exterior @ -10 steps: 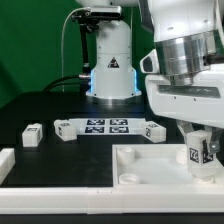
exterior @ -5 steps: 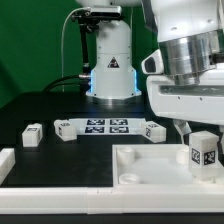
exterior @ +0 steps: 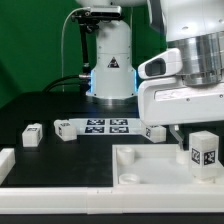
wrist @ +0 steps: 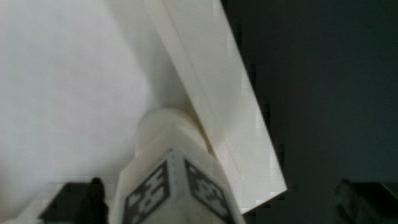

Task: Assemble one leg

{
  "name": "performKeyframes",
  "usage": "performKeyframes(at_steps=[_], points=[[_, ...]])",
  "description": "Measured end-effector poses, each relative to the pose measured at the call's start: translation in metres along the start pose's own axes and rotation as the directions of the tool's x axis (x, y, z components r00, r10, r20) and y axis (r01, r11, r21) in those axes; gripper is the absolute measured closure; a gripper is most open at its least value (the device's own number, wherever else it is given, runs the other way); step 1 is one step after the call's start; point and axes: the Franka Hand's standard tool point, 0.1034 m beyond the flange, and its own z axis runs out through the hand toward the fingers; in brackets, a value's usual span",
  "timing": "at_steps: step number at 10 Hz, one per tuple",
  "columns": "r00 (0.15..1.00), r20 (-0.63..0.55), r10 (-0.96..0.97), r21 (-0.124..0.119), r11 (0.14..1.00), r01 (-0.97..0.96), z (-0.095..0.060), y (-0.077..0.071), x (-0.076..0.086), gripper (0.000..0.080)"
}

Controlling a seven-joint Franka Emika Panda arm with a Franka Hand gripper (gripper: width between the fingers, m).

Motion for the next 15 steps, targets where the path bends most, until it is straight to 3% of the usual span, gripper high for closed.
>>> performKeyframes(at_steps=[3, 6, 7, 9, 10, 11, 13, 15], points=[[0.923, 0.006, -0.384, -0.021, 0.923, 0.384, 0.000, 0.007, 0.005, 0.0151], [0.790, 0.014, -0.612, -0.030, 0.790, 0.613, -0.001, 0.011, 0.007, 0.0151], [0.808, 0.013, -0.589, -0.029, 0.808, 0.589, -0.001, 0.011, 0.007, 0.0151], [0.808, 0.013, -0.589, -0.029, 0.808, 0.589, -0.001, 0.011, 0.007, 0.0414], [0.808, 0.013, -0.588, -0.030, 0.808, 0.589, -0.001, 0.011, 0.008, 0.0414], [0.816, 0.012, -0.578, -0.029, 0.816, 0.578, -0.001, 0.011, 0.008, 0.0509], [0.840, 0.010, -0.543, -0.030, 0.839, 0.543, -0.001, 0.011, 0.008, 0.0509], [0.983, -0.041, -0.179, -0.040, 0.983, 0.177, -0.001, 0.012, 0.008, 0.0509]])
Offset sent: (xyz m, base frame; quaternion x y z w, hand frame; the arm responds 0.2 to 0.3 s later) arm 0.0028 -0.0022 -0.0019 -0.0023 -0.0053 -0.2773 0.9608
